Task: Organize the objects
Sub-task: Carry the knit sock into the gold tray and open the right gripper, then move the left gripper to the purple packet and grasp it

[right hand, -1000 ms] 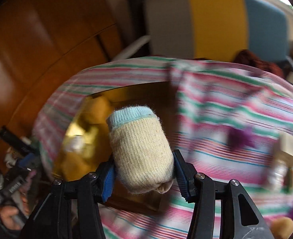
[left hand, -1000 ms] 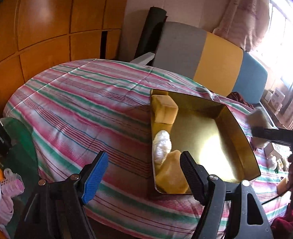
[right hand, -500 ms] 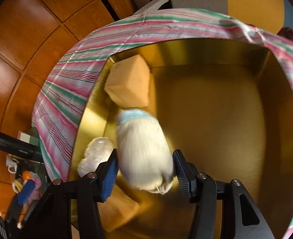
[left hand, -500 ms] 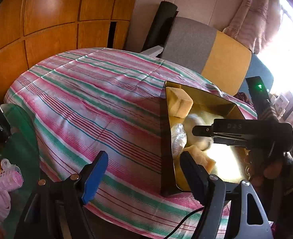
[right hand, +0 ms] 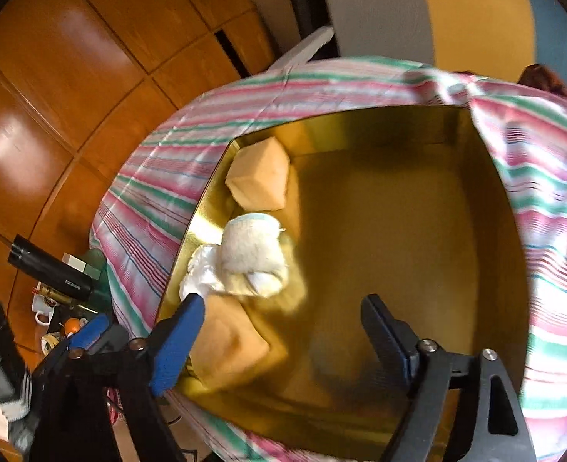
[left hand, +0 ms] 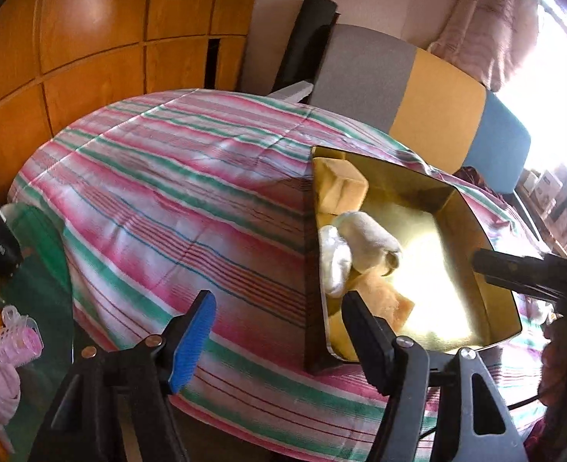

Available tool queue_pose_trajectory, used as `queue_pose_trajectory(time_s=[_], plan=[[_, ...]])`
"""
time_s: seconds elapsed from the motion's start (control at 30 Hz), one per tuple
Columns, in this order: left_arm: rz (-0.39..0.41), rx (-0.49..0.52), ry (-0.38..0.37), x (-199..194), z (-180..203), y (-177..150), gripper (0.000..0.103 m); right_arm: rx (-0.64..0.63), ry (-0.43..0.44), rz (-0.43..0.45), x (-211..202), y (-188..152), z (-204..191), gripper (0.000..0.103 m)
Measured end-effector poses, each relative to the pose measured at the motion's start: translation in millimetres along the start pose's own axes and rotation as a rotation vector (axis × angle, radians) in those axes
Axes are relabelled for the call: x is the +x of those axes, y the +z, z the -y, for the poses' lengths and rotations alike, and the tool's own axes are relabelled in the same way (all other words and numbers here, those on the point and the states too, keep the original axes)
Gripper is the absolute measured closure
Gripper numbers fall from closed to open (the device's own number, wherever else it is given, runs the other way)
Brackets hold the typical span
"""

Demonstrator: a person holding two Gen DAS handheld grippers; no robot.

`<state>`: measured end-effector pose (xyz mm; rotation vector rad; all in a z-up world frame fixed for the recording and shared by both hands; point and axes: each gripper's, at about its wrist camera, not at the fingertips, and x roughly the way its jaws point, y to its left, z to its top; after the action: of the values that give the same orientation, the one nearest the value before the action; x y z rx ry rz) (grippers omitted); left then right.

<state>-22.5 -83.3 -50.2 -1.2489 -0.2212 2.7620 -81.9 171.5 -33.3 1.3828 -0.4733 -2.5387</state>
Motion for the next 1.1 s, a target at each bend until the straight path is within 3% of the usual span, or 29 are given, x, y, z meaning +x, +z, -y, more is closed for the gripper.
queue_pose_trajectory(time_s=[0.3, 0.57, 0.87, 1.0, 1.1], plan=[[0.033, 0.12, -0.042, -11.5, 45.8, 12.4, 0.034, 0.1, -0.072, 0.124, -86.1, -28.6, 74.1, 0.01], [0.047, 0.27, -0.126, -17.0, 112.6, 27.6, 0.034, 0.237, -0.288, 0.219, -173.8, -54.3, 183.8, 0.003], [0.028, 0.549, -0.267, -6.8, 238.2, 35.7, 0.034, 0.515, -0.534, 0.355, -243.6, -91.9, 318.8, 0.0], [-0.014, 0.707, -0.313, 12.3, 305.7, 31.6, 0.034, 0.77, -0.514, 0.399, -257.2, -120.6, 369.2, 0.0], [-0.063, 0.828, -0.328, 33.6, 353.5, 23.4, 0.034, 0.833, -0.47, 0.459, -270.3, -129.3, 381.7, 0.0]])
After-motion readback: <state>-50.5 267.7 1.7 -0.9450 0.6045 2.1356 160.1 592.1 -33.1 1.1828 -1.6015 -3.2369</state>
